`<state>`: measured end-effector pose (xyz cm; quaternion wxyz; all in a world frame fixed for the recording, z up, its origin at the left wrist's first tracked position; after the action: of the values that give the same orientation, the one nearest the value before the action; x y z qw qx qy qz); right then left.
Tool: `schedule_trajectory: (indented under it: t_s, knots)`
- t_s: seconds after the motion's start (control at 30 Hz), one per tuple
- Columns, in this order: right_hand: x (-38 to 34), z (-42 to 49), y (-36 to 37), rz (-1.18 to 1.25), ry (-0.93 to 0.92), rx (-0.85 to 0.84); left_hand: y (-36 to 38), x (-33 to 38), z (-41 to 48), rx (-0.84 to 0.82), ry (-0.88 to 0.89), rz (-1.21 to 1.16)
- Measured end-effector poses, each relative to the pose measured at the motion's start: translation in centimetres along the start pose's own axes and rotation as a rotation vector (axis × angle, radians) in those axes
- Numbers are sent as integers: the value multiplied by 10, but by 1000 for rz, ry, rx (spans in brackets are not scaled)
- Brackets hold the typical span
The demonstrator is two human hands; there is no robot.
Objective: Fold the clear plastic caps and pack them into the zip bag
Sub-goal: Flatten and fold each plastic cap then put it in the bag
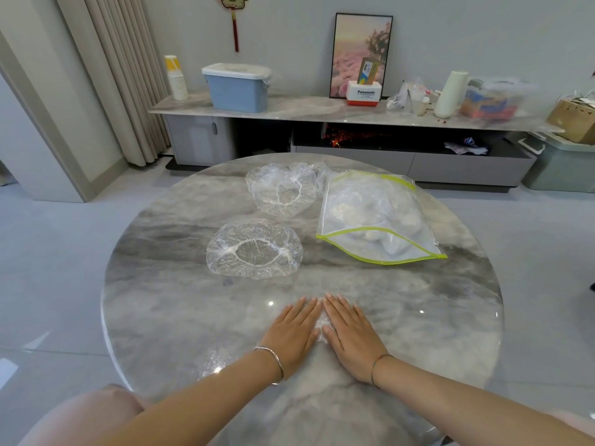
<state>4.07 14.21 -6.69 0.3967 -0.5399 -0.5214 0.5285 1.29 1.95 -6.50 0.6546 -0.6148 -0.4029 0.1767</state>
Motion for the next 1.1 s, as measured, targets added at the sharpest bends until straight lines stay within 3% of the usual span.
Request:
schedule_trajectory:
  t_s: [0.6,0.7,0.83,0.97,1.1]
  knots:
    - [-1,-4,-7,11,-51,-16,0,1,-5,-39,24,-99]
    - [0,-8,-32,48,-71,113,-16,-2,-7,-25,47,-68]
    - [-1,-20,-53,103,-182,327,-36,-3,-18,106,269,34]
    - [-5,-24,-40,-16,-250,146,-32,-7,-21,24,236,-28]
    - [-4,-17,-33,-34,-239,147,-33,-7,-15,58,135,-46]
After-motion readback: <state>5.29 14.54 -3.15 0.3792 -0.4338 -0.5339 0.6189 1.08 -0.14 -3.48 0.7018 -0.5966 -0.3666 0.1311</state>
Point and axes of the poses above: each hand's wrist, its own z-axis towards the middle knuckle, its own y-axis out of the palm, x = y × z, the point moved 5 cm from there along z, towards the middle knuckle, and after that the axes turned 7 degrees about -z, right-handed, at the moved point
